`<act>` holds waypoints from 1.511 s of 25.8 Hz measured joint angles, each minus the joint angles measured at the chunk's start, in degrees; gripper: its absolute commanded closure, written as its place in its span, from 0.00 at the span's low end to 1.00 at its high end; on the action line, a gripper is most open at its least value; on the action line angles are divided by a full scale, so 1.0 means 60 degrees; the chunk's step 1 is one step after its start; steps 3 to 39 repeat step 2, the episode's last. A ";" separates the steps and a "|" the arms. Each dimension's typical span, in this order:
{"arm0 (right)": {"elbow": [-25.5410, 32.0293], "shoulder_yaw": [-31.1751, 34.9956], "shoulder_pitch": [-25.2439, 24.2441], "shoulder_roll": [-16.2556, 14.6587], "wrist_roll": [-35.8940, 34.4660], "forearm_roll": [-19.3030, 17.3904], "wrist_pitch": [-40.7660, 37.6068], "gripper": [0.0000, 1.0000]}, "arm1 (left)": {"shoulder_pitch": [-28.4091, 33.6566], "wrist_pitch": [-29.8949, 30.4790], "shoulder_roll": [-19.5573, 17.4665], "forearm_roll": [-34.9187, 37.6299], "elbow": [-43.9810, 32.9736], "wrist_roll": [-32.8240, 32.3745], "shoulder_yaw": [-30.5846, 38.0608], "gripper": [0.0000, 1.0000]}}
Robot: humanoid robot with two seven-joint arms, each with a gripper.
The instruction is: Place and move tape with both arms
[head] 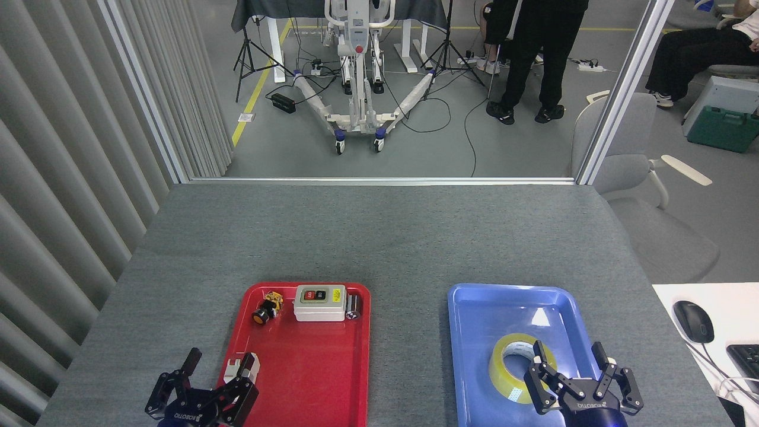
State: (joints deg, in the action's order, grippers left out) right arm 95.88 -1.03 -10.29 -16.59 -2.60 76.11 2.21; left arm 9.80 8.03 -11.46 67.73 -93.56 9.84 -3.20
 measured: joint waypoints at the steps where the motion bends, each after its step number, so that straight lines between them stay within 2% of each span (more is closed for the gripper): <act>1: 0.0000 -0.0003 0.0000 -0.0001 0.0000 0.0000 -0.0050 0.00 | 0.0011 0.0000 0.0066 0.0008 -0.0034 -0.0007 0.0013 0.00; 39: 0.0001 -0.0003 0.0000 -0.0002 0.0000 0.0000 -0.0075 0.00 | 0.0046 -0.0018 0.0140 0.0028 -0.0086 -0.0010 0.0037 0.00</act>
